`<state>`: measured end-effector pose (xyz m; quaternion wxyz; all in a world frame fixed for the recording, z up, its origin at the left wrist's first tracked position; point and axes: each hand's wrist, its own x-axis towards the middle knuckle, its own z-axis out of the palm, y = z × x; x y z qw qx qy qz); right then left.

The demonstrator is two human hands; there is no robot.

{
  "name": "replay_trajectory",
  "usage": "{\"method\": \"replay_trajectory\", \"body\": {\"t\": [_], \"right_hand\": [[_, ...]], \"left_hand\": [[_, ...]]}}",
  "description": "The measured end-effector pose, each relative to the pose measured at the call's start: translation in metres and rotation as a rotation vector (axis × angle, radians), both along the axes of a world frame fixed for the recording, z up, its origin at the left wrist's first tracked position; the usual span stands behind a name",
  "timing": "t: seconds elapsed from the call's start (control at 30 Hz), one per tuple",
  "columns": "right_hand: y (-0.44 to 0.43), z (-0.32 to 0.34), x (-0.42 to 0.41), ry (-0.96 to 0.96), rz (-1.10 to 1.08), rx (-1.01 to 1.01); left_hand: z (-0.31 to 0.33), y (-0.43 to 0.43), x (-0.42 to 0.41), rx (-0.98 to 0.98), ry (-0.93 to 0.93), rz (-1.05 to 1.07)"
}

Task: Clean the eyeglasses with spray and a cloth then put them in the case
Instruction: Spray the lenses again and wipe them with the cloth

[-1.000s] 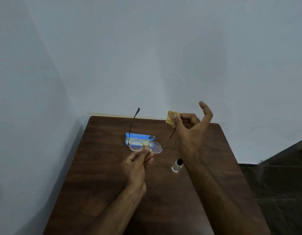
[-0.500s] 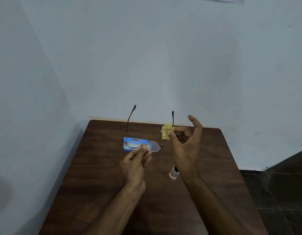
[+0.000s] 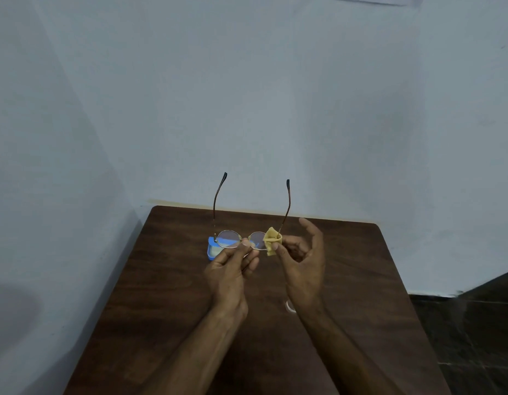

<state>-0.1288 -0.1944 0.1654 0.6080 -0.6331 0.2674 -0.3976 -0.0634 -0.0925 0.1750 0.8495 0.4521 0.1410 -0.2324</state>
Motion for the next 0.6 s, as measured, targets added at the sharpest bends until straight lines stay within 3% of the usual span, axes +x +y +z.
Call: {"method": "replay_trajectory", "body": {"t": [0.23, 0.4, 0.6], "right_hand": [[0.003, 0.009, -0.011, 0.0, -0.084, 0.041], [0.021, 0.02, -0.016, -0.043, 0.001, 0.139], [0.041, 0.051, 0.014, -0.009, 0.138, -0.01]], "left_hand": [[-0.003, -0.003, 0.007, -0.005, 0.03, 0.027], [-0.009, -0.006, 0.004, 0.049, 0.012, 0.03], [-0.016, -0.005, -0.005, 0.122, -0.013, -0.042]]}}
